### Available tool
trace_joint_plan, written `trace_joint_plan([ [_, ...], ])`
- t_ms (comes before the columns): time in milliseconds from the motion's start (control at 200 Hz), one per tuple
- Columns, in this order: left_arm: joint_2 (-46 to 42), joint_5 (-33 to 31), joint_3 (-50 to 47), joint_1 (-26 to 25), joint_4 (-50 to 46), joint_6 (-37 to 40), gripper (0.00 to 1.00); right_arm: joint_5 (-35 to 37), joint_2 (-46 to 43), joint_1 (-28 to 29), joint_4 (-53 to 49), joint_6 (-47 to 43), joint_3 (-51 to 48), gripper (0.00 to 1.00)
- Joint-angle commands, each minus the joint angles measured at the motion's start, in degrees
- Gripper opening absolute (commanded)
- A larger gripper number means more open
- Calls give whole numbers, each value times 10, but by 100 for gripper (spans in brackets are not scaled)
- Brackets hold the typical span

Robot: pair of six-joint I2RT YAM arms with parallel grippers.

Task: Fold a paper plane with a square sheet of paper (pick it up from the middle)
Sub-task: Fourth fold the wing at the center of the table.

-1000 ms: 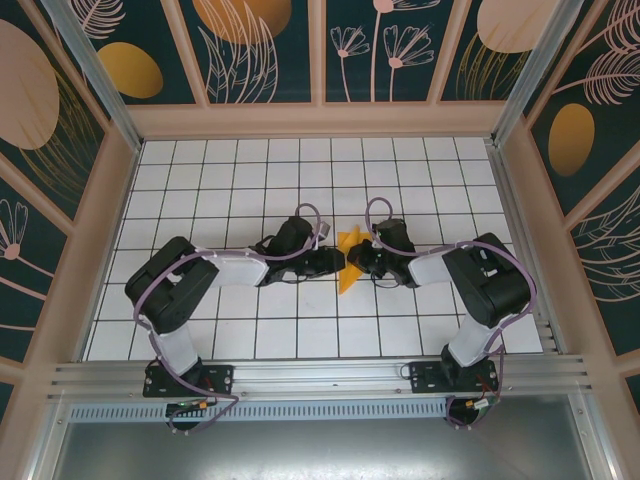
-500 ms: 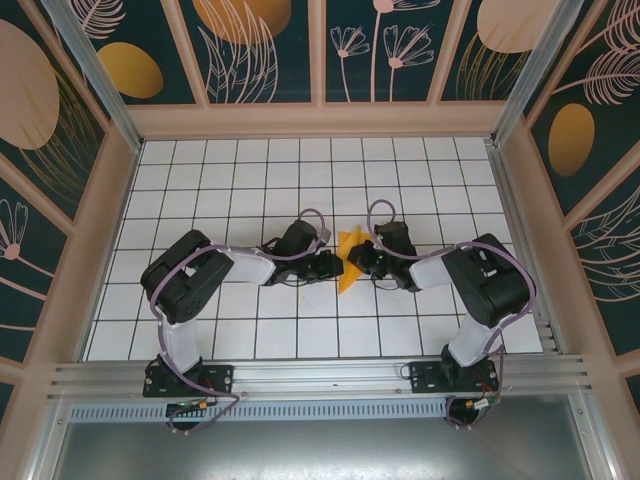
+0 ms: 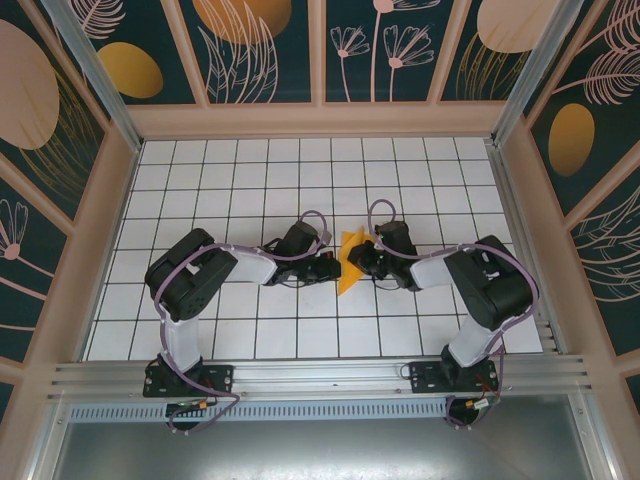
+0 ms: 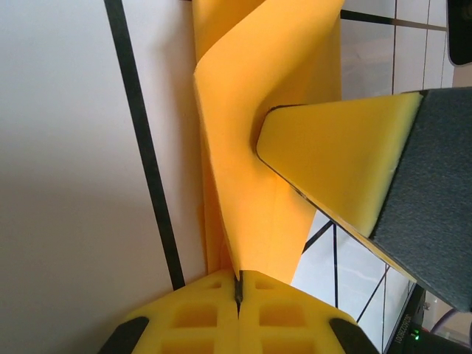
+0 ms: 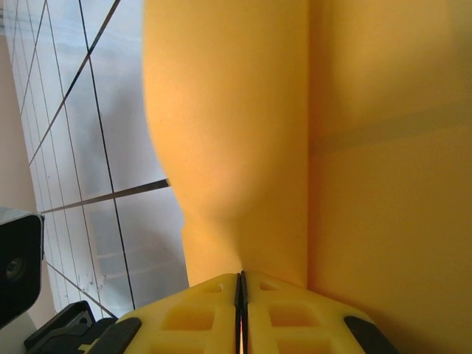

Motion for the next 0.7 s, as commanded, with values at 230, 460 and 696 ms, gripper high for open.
trace_joint_plan([
  [230, 14, 14, 6, -3, -11, 23, 0, -14, -21, 0, -25, -25, 13, 14],
  [460, 14, 20, 8, -2, -13, 35, 0, -26, -19, 0, -21, -34, 32, 14],
  [696, 19, 28, 14, -2, -21, 49, 0, 16, 8, -1, -80, -42, 56, 14],
])
